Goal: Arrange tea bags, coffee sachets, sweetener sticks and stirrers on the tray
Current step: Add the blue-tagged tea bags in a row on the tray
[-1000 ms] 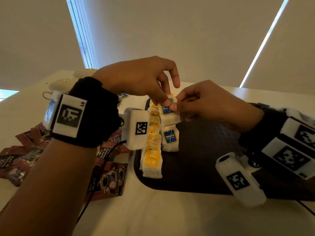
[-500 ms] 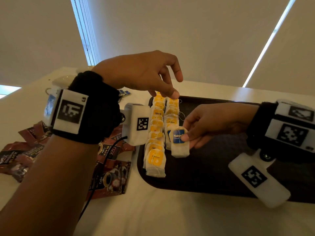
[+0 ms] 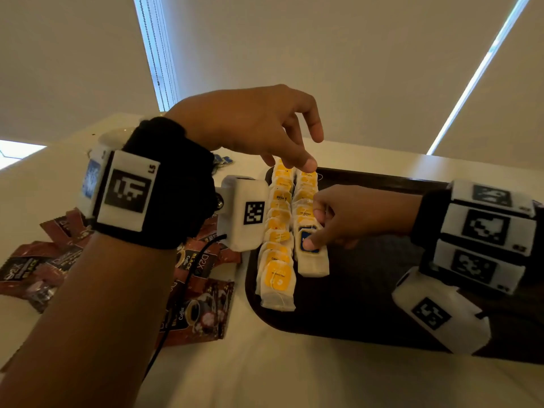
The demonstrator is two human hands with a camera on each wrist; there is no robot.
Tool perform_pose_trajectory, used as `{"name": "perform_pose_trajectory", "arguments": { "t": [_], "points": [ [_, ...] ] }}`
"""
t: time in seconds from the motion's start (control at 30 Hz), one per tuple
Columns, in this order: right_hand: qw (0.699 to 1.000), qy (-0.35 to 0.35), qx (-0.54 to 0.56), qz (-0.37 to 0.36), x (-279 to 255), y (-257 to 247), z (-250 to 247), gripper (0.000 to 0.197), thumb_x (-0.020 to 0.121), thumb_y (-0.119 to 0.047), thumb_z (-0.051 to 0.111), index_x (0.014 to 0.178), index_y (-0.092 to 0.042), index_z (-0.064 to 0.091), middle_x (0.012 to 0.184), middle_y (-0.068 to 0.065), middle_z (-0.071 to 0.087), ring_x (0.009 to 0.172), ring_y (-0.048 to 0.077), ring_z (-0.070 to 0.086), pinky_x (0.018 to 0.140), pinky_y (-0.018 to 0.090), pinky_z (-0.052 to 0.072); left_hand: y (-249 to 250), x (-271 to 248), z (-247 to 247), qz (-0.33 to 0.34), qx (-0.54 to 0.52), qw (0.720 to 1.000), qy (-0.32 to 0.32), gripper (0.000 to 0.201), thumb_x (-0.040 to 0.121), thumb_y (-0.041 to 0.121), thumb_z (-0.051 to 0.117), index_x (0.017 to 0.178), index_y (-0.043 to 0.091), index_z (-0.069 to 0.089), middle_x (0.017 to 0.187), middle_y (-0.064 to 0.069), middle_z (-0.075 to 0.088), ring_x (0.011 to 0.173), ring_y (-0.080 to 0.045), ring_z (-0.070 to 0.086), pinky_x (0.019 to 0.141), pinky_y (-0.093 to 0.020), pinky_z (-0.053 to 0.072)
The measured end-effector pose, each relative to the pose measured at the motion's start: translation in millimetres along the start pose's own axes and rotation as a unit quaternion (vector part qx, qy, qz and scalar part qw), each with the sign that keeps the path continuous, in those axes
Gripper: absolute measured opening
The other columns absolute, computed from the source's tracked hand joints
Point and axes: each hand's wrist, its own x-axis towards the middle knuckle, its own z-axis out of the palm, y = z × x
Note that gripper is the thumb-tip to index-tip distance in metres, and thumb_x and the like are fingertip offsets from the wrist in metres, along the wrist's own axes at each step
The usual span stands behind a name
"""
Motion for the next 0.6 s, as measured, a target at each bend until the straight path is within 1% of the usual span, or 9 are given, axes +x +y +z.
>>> {"name": "perform_pose_trajectory", "arguments": {
  "t": [0.07, 0.13, 0.2, 0.23, 0.3, 0.47, 0.6],
  "points": [
    [0.999, -0.020, -0.028, -0.026, -4, -2, 1, 0.032, 0.073, -0.034, 0.075, 0.082, -0.022, 0.047, 0.083, -0.004, 0.052, 0.074, 0.015, 0.057, 0.062, 0.023, 0.050, -1, 0, -1, -0.002, 0.004, 1.000, 0.001, 0.041, 0.077, 0.031, 0.073, 0.113, 0.024, 0.055, 0.095, 0.001, 0.070, 0.077, -0.004, 0.068, 0.065, -0.017, 0.057],
    [0.995, -0.048, -0.074, -0.039, -5, -3, 6, 0.032, 0.073, -0.035, 0.075, 0.080, -0.027, 0.044, 0.084, -0.008, 0.048, 0.081, 0.017, 0.057, 0.063, 0.021, 0.047, -1, 0, -1, -0.003, 0.006, 1.000, 0.000, 0.042, 0.077, 0.031, 0.073, 0.114, 0.023, 0.055, 0.095, 0.000, 0.070, 0.077, -0.004, 0.068, 0.064, -0.016, 0.057],
    [0.993, -0.060, -0.093, -0.043, -2, -3, 10, 0.030, 0.075, -0.031, 0.074, 0.079, -0.027, 0.044, 0.082, -0.009, 0.045, 0.075, 0.011, 0.051, 0.056, 0.016, 0.042, -1, 0, -1, -0.002, 0.006, 1.000, -0.003, 0.042, 0.077, 0.031, 0.073, 0.114, 0.023, 0.055, 0.095, -0.001, 0.070, 0.078, -0.005, 0.068, 0.065, -0.017, 0.057],
    [0.993, -0.064, -0.087, -0.040, 0, -3, 11, 0.029, 0.076, -0.029, 0.074, 0.080, -0.027, 0.045, 0.081, -0.009, 0.044, 0.071, 0.009, 0.048, 0.053, 0.014, 0.040, 0, 0, -1, -0.002, 0.007, 1.000, -0.003, 0.043, 0.077, 0.031, 0.072, 0.114, 0.022, 0.055, 0.095, -0.001, 0.070, 0.077, -0.005, 0.068, 0.065, -0.018, 0.057],
    [0.994, -0.071, -0.073, -0.035, 2, -3, 12, 0.028, 0.076, -0.026, 0.074, 0.081, -0.025, 0.046, 0.082, -0.008, 0.044, 0.069, 0.007, 0.047, 0.051, 0.013, 0.040, -1, -1, -2, -0.002, 0.009, 1.000, -0.001, 0.042, 0.077, 0.031, 0.072, 0.115, 0.022, 0.055, 0.094, -0.001, 0.070, 0.077, -0.006, 0.068, 0.066, -0.019, 0.057],
    [0.995, -0.071, -0.069, -0.032, 9, -2, 10, 0.025, 0.077, -0.026, 0.073, 0.081, -0.025, 0.048, 0.085, -0.006, 0.047, 0.070, 0.007, 0.049, 0.049, 0.011, 0.040, -3, -3, -4, -0.006, 0.013, 1.000, 0.006, 0.043, 0.078, 0.031, 0.071, 0.116, 0.021, 0.055, 0.095, -0.001, 0.070, 0.078, -0.009, 0.069, 0.068, -0.021, 0.057],
    [0.995, -0.063, -0.069, -0.042, 11, -2, 9, 0.027, 0.075, -0.028, 0.075, 0.081, -0.026, 0.049, 0.085, -0.005, 0.049, 0.073, 0.010, 0.052, 0.052, 0.013, 0.040, -3, -3, -4, -0.009, 0.010, 1.000, 0.004, 0.042, 0.077, 0.031, 0.071, 0.115, 0.023, 0.054, 0.095, -0.001, 0.070, 0.073, -0.005, 0.068, 0.064, -0.016, 0.056]
  ]
}}
